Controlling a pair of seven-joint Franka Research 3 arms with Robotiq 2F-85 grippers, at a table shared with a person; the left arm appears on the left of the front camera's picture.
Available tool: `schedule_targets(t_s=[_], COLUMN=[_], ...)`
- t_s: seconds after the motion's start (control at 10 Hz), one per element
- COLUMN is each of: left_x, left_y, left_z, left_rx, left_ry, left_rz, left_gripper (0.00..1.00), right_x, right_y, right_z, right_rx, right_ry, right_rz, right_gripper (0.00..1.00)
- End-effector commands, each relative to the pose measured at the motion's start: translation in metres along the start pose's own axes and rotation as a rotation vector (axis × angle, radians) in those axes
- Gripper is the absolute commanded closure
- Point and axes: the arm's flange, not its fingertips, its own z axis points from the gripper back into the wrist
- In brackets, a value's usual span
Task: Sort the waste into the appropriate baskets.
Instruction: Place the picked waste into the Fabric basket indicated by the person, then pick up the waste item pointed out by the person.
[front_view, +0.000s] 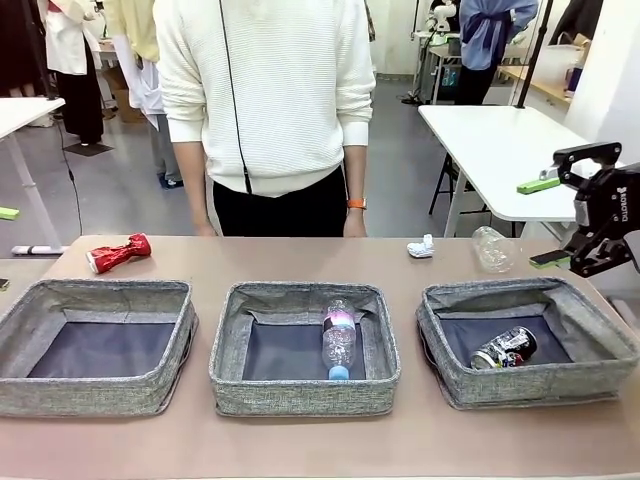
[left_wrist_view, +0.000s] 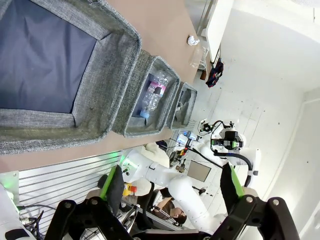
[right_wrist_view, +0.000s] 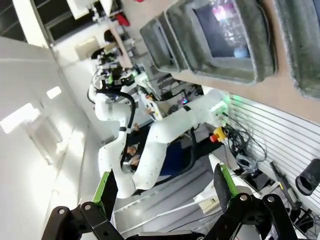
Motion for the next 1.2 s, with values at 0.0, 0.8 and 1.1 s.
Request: schedule_targets(t_s=[0.0, 0.8, 1.1], left_x=[-0.0016, -0.0016, -0.0016], left_y=[-0.0009, -0.0009, -0.0009], left_z=[-0.0009, -0.0009, -0.0009], left_rx=[-0.022, -0.022, -0.022], left_ry=[0.002, 0.002, 0.002], left_rz=[-0.004, -0.004, -0.004], left_gripper=[0.00, 0.00, 0.00], right_x=[-0.0001, -0.0001, -0.0001], right_y=[0.0003, 0.0003, 0.0003], right_z=[-0.0020, -0.0020, -0.0020], right_rx=[0.021, 0.021, 0.021], right_ry=[0.006, 0.006, 0.006], right_rz=[0.009, 0.009, 0.009], right_gripper=[0.00, 0.00, 0.00])
